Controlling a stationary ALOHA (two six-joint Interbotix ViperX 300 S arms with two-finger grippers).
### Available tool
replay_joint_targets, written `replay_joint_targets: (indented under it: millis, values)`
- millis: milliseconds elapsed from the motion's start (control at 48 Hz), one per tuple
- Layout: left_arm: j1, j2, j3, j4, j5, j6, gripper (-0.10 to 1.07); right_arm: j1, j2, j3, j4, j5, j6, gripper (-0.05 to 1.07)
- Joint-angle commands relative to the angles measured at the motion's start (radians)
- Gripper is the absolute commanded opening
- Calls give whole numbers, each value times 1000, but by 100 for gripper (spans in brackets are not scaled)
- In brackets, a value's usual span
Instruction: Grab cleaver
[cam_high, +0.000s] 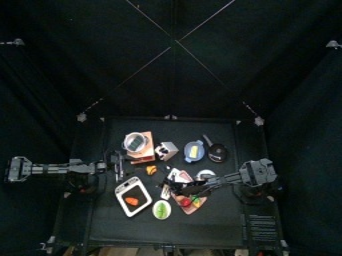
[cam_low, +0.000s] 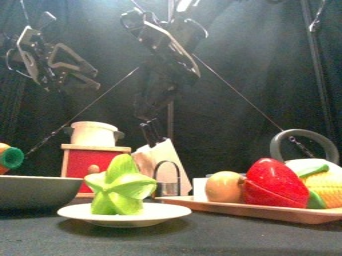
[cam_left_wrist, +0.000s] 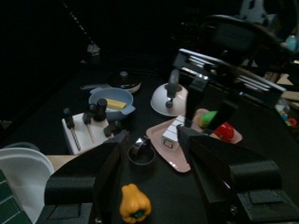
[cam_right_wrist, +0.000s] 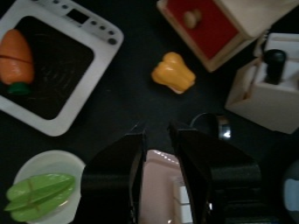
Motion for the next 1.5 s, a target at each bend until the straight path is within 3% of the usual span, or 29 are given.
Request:
replay_joint_targets:
  millis: [0, 188, 396, 604, 792, 1042, 1312, 1479]
  values:
    - [9, 5, -48, -14, -12, 2, 86, -60, -92, 35, -12, -58, 5, 67]
    - [44, 34, -92, -37, -12, 3, 86, -202, -169, 133, -29, -241, 2, 67]
    - [133, 132, -167, -41, -3, 5, 86, -417, -239, 242, -31, -549, -2, 67]
    - [192, 210, -221, -41, 44, 5, 86, -523, -242, 322, -40, -764, -12, 67]
    - [235, 281, -308, -48, 156, 2, 86, -568, -207, 347, -67, -792, -12, 67]
    - [253, 377, -420, -146, 311, 2, 85, -630, -202, 379, -86, -792, 2, 65]
    - [258, 520, -574, -164, 489, 0, 85, -652, -178, 397, -34, -827, -9, 46]
    - [262, 575, -649, -118, 578, -2, 85, -653, -176, 403, -34, -828, -11, 43]
